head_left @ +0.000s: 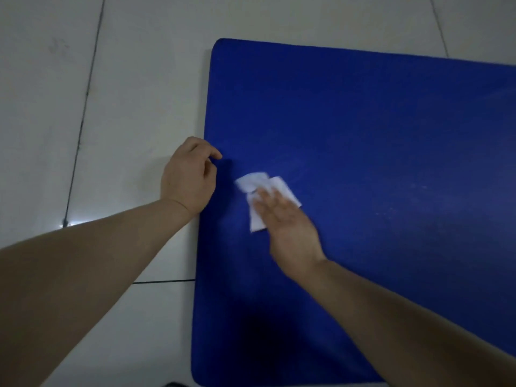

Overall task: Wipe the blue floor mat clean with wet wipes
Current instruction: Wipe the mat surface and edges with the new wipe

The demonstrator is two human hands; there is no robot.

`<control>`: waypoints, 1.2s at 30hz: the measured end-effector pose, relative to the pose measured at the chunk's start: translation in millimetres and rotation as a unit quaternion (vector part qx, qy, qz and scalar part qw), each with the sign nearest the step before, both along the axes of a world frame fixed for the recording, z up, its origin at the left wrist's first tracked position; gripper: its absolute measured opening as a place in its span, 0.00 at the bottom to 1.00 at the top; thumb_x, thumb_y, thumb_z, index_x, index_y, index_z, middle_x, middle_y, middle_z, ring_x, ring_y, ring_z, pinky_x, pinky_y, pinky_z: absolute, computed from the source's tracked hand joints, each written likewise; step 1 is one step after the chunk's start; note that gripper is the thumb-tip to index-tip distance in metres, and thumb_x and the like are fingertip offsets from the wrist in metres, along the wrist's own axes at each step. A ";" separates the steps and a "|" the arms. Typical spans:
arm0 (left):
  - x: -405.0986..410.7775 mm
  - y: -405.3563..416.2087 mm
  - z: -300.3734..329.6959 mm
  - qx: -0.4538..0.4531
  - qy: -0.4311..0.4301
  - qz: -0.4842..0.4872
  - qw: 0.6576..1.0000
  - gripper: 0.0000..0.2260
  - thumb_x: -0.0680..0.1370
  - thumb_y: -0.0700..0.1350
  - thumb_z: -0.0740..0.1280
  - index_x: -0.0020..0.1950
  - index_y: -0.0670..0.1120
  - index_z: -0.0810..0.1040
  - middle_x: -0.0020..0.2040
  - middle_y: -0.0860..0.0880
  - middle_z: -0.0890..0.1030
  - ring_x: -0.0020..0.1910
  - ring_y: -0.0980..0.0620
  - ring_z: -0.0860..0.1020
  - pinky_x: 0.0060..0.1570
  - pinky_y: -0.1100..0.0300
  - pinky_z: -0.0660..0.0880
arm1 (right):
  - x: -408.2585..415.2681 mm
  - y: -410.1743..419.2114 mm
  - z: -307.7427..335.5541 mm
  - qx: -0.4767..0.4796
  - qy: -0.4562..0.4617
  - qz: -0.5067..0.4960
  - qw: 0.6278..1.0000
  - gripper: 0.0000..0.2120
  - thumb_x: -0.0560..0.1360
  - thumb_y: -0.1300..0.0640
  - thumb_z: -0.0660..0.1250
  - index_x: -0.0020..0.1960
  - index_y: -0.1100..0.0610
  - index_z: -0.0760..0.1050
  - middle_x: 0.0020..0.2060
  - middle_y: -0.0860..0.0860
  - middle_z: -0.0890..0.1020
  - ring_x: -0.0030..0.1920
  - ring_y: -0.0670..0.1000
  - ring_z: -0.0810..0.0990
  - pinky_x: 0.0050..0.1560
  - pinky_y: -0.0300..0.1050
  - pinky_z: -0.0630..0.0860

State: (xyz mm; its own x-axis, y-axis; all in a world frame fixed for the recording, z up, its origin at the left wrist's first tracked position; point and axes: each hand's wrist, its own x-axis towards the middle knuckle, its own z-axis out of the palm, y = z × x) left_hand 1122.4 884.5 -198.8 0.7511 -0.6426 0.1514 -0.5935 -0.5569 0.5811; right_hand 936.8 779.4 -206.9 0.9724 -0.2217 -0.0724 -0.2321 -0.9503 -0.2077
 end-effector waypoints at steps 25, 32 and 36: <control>-7.4 1.8 7.4 0.021 0.003 -0.058 0.998 0.10 0.74 0.30 0.60 0.48 0.38 0.81 0.51 0.41 0.78 0.49 0.42 0.78 0.50 0.58 0.71 | -36.4 79.4 -3.3 -0.009 -0.006 0.031 0.999 0.24 0.79 0.62 0.42 0.73 0.61 0.62 0.71 0.57 0.68 0.75 0.54 0.56 0.74 0.48 0.56; -10.5 0.6 9.8 0.036 0.012 -0.054 0.998 0.10 0.75 0.30 0.61 0.49 0.38 0.81 0.53 0.42 0.78 0.51 0.43 0.77 0.53 0.59 0.70 | -19.0 62.1 11.8 0.103 -0.022 0.005 0.994 0.20 0.77 0.61 0.56 0.68 0.58 0.72 0.65 0.54 0.75 0.59 0.52 0.78 0.55 0.43 0.77; -10.6 2.8 10.0 0.053 0.019 -0.039 0.998 0.10 0.77 0.32 0.60 0.50 0.39 0.81 0.55 0.43 0.77 0.52 0.46 0.76 0.53 0.60 0.70 | 7.2 16.5 7.4 0.094 0.007 -0.129 0.987 0.36 0.56 0.75 0.75 0.64 0.66 0.74 0.64 0.58 0.77 0.61 0.60 0.78 0.46 0.50 0.82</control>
